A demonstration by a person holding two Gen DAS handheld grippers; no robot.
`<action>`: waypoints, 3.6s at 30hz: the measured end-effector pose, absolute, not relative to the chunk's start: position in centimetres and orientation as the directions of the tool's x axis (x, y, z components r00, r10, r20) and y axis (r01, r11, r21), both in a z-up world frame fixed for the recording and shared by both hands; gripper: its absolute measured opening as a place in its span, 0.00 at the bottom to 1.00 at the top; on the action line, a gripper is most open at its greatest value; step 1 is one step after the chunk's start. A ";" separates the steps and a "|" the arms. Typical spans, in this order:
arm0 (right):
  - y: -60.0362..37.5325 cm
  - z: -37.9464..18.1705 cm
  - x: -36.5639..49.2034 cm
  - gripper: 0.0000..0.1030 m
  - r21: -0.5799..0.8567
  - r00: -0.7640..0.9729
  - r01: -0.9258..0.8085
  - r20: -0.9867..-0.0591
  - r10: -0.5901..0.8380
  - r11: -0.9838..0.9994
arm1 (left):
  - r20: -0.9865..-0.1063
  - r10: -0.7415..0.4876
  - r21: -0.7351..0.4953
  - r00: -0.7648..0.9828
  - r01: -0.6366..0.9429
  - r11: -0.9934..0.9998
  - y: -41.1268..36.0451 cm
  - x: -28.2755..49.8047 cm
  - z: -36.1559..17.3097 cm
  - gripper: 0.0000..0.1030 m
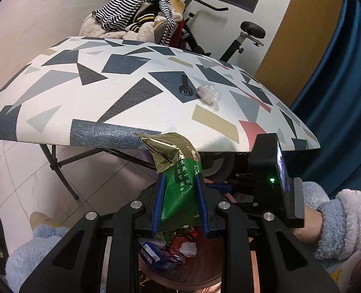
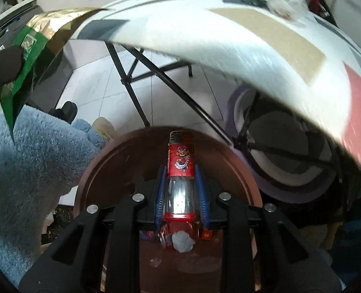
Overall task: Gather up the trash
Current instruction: 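Open the right tool to drop the lighter while the left tool holds the packet, then open the left tool to drop the green packet into the bin, then raise both tools to the table and grasp the clear wrapper with the right tool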
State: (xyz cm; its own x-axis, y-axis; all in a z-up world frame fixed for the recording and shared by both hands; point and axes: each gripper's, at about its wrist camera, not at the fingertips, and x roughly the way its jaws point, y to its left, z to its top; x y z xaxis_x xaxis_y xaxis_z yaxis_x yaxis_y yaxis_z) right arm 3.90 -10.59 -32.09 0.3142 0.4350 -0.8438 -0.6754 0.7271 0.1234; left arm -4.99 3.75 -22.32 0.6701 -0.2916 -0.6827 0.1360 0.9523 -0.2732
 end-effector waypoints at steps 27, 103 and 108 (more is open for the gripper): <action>-21.7 -23.2 0.7 0.94 0.140 0.649 -0.447 -0.628 0.429 0.883 | -0.721 -0.294 -0.237 0.627 0.175 0.956 1.6 -4.9 -23.8 0.24; -18.2 -20.6 11.0 0.94 0.071 0.538 -0.497 -0.757 0.371 0.865 | -0.574 -0.106 -0.041 0.812 0.100 0.994 7.6 4.6 -11.7 0.95; -18.5 -20.7 12.8 0.94 0.130 0.521 -0.484 -0.752 0.404 0.865 | -0.606 -0.105 -0.038 0.789 0.103 0.994 7.8 5.6 -12.8 0.95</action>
